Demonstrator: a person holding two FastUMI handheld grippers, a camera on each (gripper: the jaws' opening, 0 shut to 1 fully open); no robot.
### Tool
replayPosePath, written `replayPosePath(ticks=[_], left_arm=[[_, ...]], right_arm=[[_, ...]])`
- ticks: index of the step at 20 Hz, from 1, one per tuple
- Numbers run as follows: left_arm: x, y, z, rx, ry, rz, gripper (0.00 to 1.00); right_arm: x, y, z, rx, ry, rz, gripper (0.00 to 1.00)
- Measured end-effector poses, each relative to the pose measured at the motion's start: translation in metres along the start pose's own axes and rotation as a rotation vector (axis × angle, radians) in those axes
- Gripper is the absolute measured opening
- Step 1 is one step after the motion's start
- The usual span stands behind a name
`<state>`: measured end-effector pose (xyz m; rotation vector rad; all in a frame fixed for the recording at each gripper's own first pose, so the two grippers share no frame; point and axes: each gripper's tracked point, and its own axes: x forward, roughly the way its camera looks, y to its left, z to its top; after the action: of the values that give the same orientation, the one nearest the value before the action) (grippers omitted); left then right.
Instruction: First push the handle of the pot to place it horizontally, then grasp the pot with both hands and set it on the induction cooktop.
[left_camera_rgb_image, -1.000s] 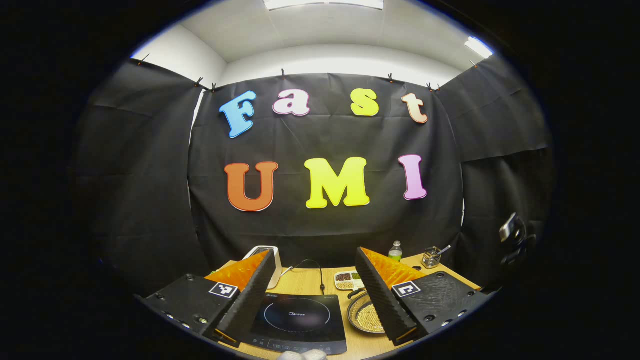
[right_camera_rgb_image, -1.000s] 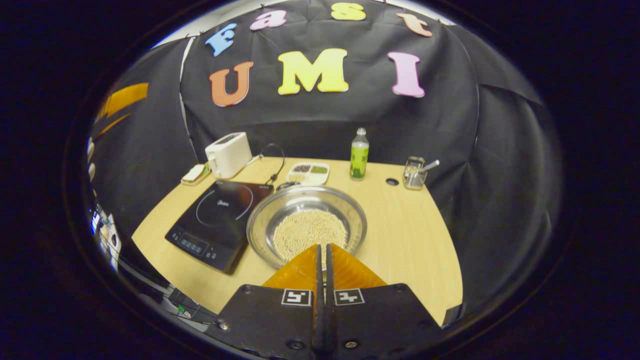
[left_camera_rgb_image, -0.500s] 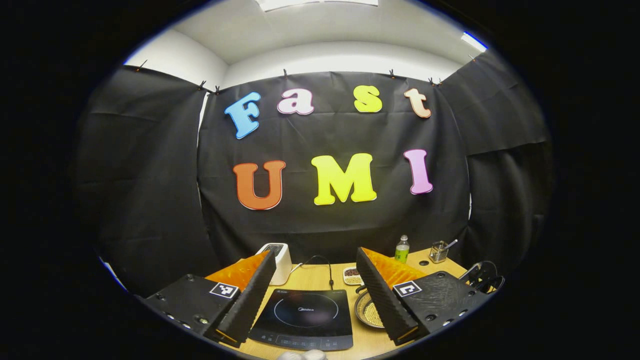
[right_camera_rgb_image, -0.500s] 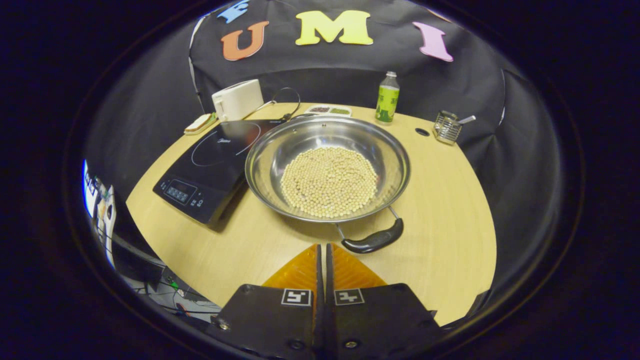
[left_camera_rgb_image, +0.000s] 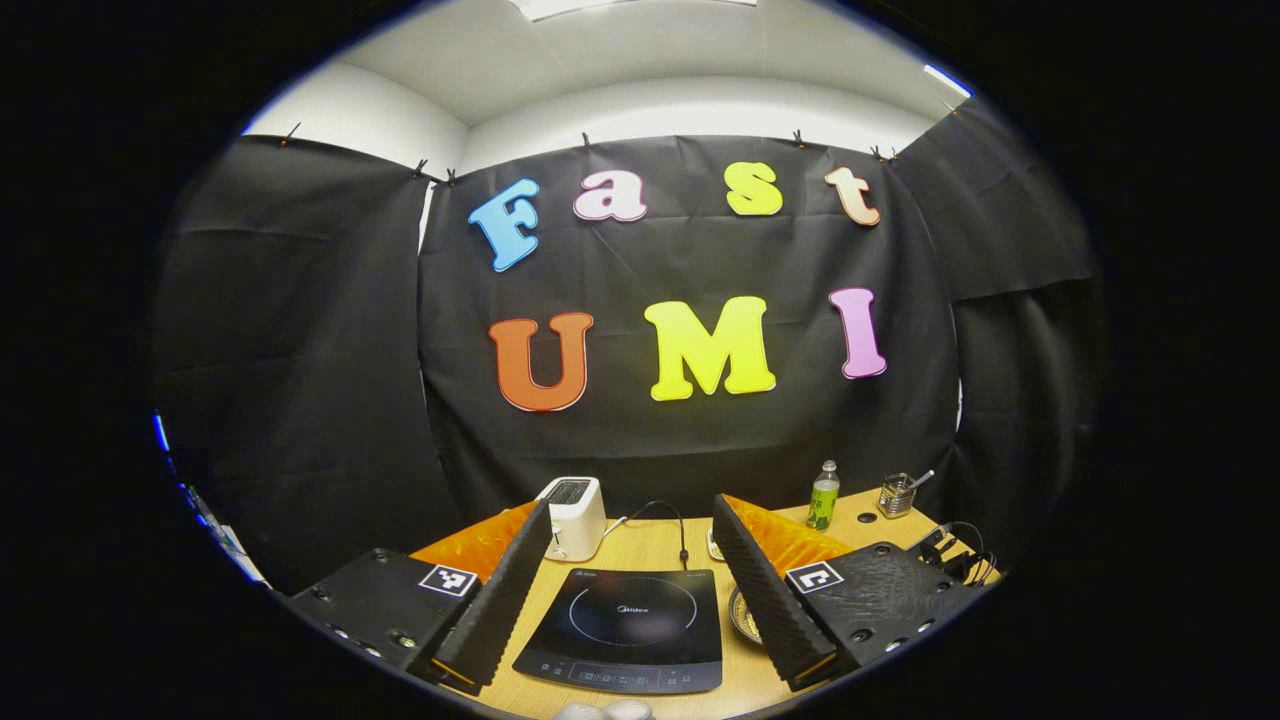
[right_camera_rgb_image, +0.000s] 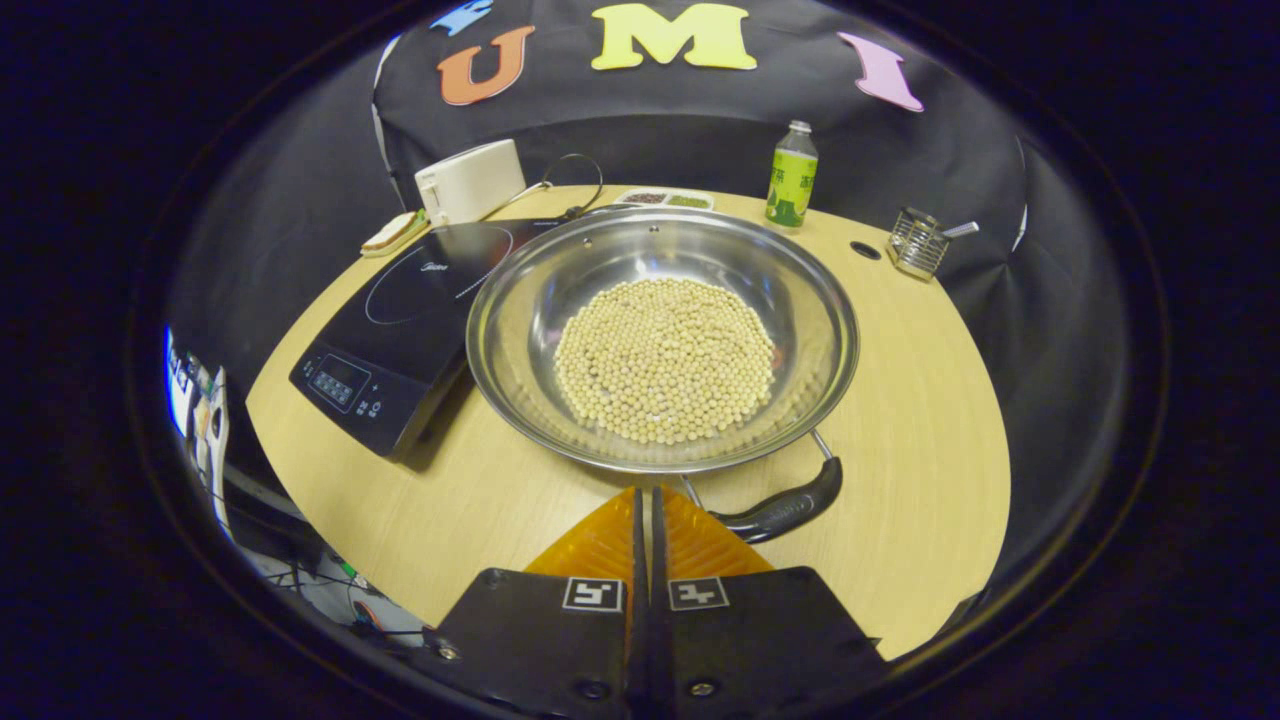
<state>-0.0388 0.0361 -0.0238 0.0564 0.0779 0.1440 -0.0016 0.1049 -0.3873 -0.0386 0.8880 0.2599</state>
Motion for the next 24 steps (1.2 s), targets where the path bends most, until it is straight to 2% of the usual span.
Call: replayPosePath(ticks=[2, 15, 19, 20, 24], left_arm=[[0.002, -0.001, 0.001, -0.002, -0.004, -0.001, 0.96], [0.01, -0.014, 0.0, -0.007, 0.006, -0.016, 0.96], [0.013, -0.015, -0.003, -0.01, 0.012, -0.008, 0.96], [0.014, -0.016, -0.004, -0.012, 0.014, -0.007, 0.96], [0.017, -0.017, -0.005, -0.008, 0.013, 0.006, 0.96]], right_arm=[[-0.002, -0.003, 0.001, 0.006, 0.005, -0.004, 0.04], [-0.003, -0.038, 0.001, 0.033, 0.021, -0.036, 0.0], [-0.004, -0.053, 0.004, 0.038, 0.028, -0.047, 0.04], [-0.004, -0.057, 0.005, 0.039, 0.03, -0.05, 0.0], [-0.003, -0.071, 0.008, 0.033, 0.032, -0.064, 0.04]])
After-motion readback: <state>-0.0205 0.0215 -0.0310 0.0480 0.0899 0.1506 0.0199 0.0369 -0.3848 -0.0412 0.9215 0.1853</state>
